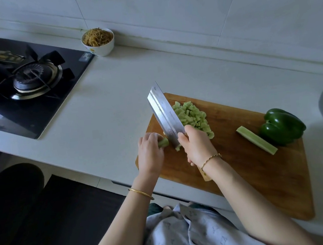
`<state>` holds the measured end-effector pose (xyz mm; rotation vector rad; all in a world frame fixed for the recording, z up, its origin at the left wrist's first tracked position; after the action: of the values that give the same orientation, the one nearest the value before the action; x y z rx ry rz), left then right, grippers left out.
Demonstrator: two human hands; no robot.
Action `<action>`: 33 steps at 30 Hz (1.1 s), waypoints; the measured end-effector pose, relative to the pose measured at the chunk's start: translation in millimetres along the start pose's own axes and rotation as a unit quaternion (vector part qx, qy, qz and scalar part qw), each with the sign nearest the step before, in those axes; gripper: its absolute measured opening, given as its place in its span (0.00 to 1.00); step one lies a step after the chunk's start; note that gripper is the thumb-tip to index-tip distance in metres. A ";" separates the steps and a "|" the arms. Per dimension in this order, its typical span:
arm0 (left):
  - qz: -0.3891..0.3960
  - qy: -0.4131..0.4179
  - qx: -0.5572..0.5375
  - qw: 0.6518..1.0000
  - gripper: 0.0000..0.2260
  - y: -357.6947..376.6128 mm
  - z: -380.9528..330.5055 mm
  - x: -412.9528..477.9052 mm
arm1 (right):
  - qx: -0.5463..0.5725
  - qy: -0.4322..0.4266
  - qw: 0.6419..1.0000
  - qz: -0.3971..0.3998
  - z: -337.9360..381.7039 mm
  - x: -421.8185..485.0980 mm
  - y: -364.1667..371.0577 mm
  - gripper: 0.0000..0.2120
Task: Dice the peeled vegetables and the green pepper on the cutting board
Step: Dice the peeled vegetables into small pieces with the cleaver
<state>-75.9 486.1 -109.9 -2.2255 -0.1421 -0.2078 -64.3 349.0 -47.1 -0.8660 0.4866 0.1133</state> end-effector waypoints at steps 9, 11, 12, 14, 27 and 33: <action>0.007 -0.007 0.000 1.000 0.06 -0.1 0.6 0.2 | -0.030 -0.002 0.999 0.020 0.5 -2.4 0.4 0.12; 0.007 -0.008 0.000 1.000 0.05 0.0 1.7 0.1 | -0.043 -0.002 0.999 0.018 2.2 -1.4 3.4 0.12; 0.008 -0.008 -0.001 1.000 0.05 0.1 2.4 0.2 | -0.051 -0.004 0.999 0.015 2.9 -1.2 5.4 0.12; 0.011 -0.007 0.000 1.000 0.05 -0.2 3.1 0.5 | -0.060 -0.008 0.998 0.011 3.0 -1.0 9.5 0.12; 0.009 -0.001 -0.003 1.000 0.12 -0.7 1.2 1.6 | -0.007 -0.003 1.000 -0.014 -1.0 0.7 -1.4 0.14; 0.002 -0.004 -0.006 1.000 0.10 -0.2 2.3 0.6 | -0.026 0.000 1.000 -0.001 -0.5 -2.6 0.6 0.14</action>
<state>-75.1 488.1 -111.0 -2.2378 -0.1413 -0.1975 -67.0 349.3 -46.6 -0.9173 0.4841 0.1238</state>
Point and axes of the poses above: each hand's wrist, its own x-axis towards the middle knuckle, its own y-axis out of the palm, z = x × y, the point moved 3 cm from there along x, towards the middle knuckle, and after that the axes turned 15 degrees about y, right-handed, at the moved point
